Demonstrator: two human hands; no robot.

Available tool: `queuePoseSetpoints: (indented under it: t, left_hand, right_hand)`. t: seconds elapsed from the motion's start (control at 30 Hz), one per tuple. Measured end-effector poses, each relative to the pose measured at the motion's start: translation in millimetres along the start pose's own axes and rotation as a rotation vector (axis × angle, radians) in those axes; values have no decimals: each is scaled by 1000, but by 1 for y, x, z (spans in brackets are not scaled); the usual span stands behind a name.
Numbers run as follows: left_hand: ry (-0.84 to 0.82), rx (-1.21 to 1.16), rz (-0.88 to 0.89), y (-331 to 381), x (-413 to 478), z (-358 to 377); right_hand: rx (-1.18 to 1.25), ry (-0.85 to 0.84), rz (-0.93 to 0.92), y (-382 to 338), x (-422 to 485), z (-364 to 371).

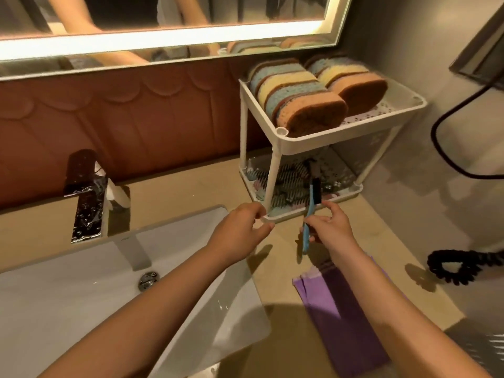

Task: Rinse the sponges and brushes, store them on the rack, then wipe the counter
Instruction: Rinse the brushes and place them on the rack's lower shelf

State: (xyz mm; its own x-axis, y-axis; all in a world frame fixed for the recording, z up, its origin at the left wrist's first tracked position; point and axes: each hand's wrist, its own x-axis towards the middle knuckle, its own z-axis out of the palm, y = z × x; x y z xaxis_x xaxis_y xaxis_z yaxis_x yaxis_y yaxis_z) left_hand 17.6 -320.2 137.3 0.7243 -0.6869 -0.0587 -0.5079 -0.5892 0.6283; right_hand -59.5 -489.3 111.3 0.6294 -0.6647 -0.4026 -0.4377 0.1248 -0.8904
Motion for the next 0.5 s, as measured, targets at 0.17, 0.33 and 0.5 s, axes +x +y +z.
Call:
queuePoseSetpoints:
  t: [0.17,0.33,0.5]
  left_hand:
    - [77,-143,-67,9,48,5]
    - [192,-131,-93,17,72,15]
    - [297,74,-93,15,75,33]
  right_hand:
    - [-99,75,-9,-20,57,-27]
    - [-318,107,-92,-33,103,-37]
    - [-417,85,-27,-38,147,-35]
